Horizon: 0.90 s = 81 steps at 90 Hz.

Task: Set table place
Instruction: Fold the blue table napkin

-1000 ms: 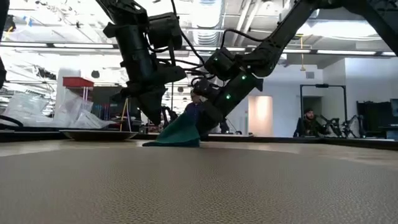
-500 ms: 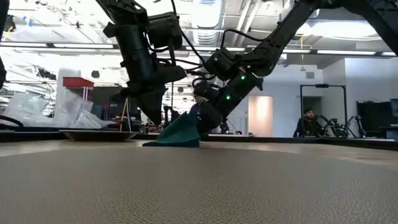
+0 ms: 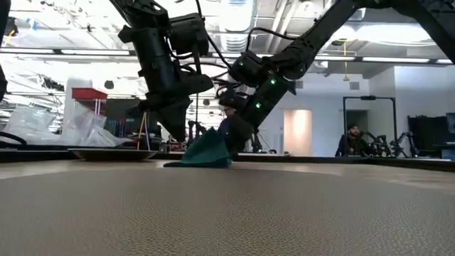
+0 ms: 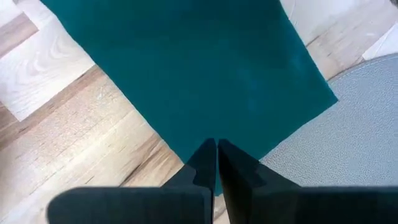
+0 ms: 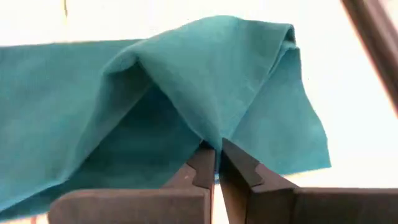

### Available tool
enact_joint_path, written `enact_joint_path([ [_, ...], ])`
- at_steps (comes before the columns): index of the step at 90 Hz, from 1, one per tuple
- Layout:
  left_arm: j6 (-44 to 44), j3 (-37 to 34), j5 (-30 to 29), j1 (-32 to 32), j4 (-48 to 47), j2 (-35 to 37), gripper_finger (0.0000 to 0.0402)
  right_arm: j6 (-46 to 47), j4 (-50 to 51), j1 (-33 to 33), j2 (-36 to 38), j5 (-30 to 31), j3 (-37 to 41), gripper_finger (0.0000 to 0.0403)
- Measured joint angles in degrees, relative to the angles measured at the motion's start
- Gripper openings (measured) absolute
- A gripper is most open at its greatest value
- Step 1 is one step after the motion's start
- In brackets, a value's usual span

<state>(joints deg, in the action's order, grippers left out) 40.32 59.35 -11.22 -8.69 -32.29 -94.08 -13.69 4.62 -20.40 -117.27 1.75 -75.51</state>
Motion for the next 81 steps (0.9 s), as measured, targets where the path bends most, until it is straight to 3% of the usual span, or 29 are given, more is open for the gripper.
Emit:
enact_joint_path([
  [16,0.08,0.00,-0.19,-0.02,1.56,-0.08,0.0000,-0.11,1.51,-1.01,-0.02,0.38,-1.59,0.0000],
  [43,1.11,0.06,-0.02,2.28,13.65,-3.56,0.0000,-0.28,2.91,-2.94,-0.15,0.36,-1.59,0.0000],
  [81,2.77,-0.04,3.00,6.31,17.84,-10.19,0.0000,-0.28,3.86,-4.09,-0.15,0.14,-1.56,0.0000],
])
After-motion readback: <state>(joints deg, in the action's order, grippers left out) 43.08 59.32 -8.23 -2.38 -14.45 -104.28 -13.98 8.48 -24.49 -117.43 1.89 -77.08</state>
